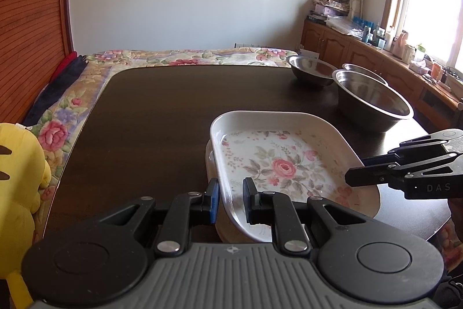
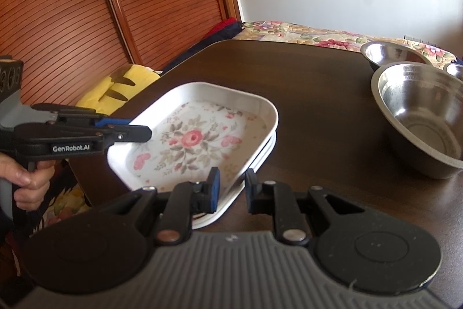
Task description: Organize plates and bowls
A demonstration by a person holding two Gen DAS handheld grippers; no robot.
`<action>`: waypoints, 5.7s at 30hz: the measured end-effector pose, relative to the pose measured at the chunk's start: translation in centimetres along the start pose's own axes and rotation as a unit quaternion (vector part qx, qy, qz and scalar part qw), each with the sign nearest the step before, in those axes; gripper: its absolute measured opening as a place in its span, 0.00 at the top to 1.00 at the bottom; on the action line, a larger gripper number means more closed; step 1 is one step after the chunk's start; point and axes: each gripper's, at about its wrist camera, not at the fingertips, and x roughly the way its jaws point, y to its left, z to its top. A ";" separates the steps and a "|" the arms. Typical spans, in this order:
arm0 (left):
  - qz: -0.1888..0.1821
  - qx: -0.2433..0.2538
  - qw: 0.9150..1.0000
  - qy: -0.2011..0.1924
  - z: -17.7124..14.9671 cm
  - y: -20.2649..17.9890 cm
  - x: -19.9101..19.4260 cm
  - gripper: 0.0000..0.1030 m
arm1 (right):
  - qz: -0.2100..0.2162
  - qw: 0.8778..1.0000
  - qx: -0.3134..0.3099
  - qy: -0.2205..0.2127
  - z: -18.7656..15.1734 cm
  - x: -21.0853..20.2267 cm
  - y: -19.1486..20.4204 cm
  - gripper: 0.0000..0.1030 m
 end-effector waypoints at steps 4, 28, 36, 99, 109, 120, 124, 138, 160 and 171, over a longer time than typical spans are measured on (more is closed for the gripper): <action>0.004 -0.003 1.000 -0.001 0.0 0.1 0.0 0.82 | -0.001 1.000 -0.003 -0.003 0.1 0.0 0.0 0.80; -0.001 0.009 0.999 -0.035 2.0 -3.1 0.6 0.45 | -0.070 0.989 0.003 -0.132 0.2 -4.4 -4.2 0.80; -0.028 0.025 0.998 -0.044 3.6 -7.6 2.6 0.38 | -0.103 0.977 0.050 -0.181 -0.1 -7.0 -9.4 0.80; -0.045 -0.002 0.999 -0.026 8.2 -17.0 12.4 0.75 | -0.115 0.963 0.149 -0.195 -1.5 -4.8 -21.7 0.66; -0.050 -0.006 0.998 -0.041 8.0 -16.3 10.6 0.75 | -0.127 0.967 0.118 -0.187 -1.3 -5.8 -19.6 0.70; -0.069 -0.001 0.997 -0.047 7.1 -15.1 8.4 0.75 | -0.139 0.966 0.105 -0.191 -2.0 -7.3 -16.7 0.70; -0.078 0.008 0.996 -0.046 6.4 -14.7 7.6 0.75 | -0.141 0.966 0.110 -0.187 -2.8 -7.6 -16.0 0.70; -0.111 0.015 0.993 -0.044 5.0 -13.1 5.7 0.75 | -0.152 0.967 0.104 -0.177 -4.0 -8.5 -13.4 0.70; -0.118 0.027 0.992 -0.032 3.0 -12.7 5.2 0.75 | -0.157 0.969 0.109 -0.157 -5.6 -8.6 -12.3 0.70; -0.115 0.031 0.993 -0.024 2.1 -12.8 5.3 0.75 | -0.162 0.971 0.097 -0.144 -6.2 -8.2 -11.8 0.70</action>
